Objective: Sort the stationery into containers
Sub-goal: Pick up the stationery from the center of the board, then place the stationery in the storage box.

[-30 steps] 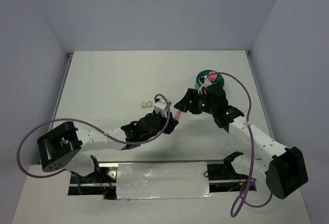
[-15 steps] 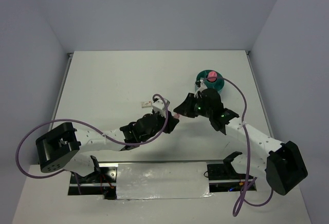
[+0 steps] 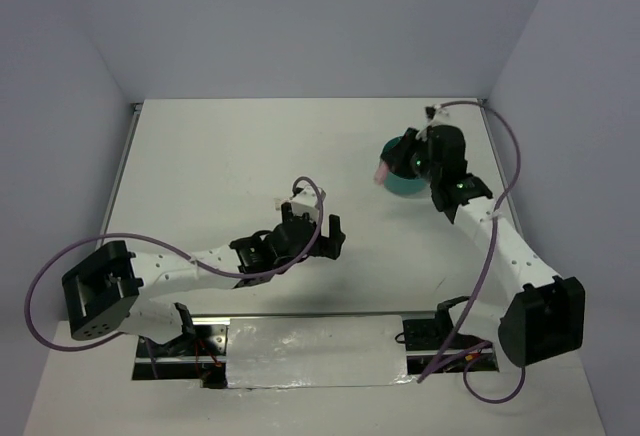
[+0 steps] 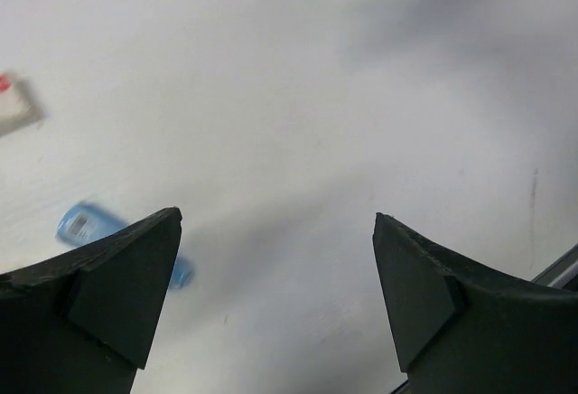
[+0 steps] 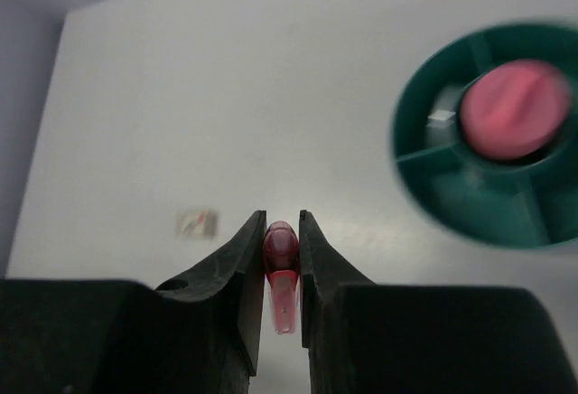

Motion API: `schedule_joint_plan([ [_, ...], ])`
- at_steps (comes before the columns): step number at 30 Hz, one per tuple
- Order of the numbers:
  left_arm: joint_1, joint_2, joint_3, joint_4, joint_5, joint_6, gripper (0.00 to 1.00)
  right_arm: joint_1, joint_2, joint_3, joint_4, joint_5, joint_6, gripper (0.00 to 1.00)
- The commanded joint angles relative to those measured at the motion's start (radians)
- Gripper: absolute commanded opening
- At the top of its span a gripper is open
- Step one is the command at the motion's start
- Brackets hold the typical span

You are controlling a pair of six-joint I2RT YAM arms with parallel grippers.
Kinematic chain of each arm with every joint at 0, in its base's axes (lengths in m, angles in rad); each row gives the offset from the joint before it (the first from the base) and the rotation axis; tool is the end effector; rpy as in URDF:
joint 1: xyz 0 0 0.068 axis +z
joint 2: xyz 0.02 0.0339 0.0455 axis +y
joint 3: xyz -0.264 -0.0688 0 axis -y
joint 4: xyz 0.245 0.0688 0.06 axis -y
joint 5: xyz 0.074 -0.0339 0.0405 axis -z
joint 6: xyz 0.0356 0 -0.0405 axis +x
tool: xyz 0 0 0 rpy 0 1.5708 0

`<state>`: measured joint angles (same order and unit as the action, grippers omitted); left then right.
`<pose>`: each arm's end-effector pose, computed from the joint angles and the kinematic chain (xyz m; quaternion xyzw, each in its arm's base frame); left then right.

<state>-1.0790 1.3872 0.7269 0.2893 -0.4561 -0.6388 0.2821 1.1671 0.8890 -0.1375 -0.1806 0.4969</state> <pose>0.1559 -0.2578 0.2318 0.0510 0.8125 -0.2945 0.5005 0.2557 0.0808 0.3027 0.0405 0.8348 0.2764 0.4744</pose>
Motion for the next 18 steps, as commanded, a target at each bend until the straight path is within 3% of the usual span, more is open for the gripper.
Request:
schedule_joint_plan([
  [1,-0.012,-0.062,0.020,-0.229,-0.079,-0.070,0.99,-0.096,0.043,0.115,-0.042,0.186,-0.170,0.00],
  [5,-0.024,-0.094,0.011,-0.384,-0.093,-0.075,0.99,-0.184,0.173,0.298,-0.108,0.411,-0.109,0.00],
  [8,-0.033,-0.126,-0.032,-0.394,-0.078,-0.081,0.99,-0.253,0.247,0.375,-0.108,0.487,-0.031,0.00],
  [13,-0.045,-0.146,-0.121,-0.323,-0.061,-0.146,0.99,-0.345,0.400,0.500,-0.102,0.501,-0.007,0.00],
  [18,-0.082,-0.105,-0.110,-0.372,-0.104,-0.200,0.99,-0.377,0.540,0.591,-0.109,0.354,-0.047,0.00],
])
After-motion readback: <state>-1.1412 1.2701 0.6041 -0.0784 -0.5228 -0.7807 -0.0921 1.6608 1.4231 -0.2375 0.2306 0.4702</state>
